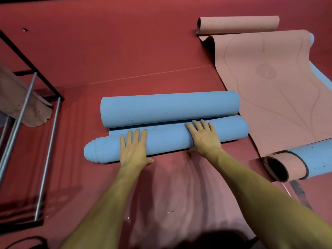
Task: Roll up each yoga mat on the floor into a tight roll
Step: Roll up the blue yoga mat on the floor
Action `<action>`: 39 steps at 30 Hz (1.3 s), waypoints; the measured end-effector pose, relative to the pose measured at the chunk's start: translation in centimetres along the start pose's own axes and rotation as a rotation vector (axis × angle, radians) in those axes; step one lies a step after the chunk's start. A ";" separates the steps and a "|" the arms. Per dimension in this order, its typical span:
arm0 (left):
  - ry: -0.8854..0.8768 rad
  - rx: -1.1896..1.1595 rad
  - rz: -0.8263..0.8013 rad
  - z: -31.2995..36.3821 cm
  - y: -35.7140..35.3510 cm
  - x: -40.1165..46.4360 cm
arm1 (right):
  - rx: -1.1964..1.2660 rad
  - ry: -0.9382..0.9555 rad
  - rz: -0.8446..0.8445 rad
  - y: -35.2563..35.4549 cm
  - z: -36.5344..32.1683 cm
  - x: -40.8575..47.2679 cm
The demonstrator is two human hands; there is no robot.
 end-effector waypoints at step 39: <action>-0.073 -0.355 -0.442 -1.0 1.2 -2.0 | 0.113 0.105 -0.077 -0.6 1.0 -3.7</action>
Point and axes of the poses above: each hand's wrist, its own x-axis towards the middle knuckle, its own y-axis out of the back of the hand, z = x × y, the point moved 9 cm from there along x, towards the middle knuckle, and after that the axes turned 3 degrees about -x, right-handed, at the moved point
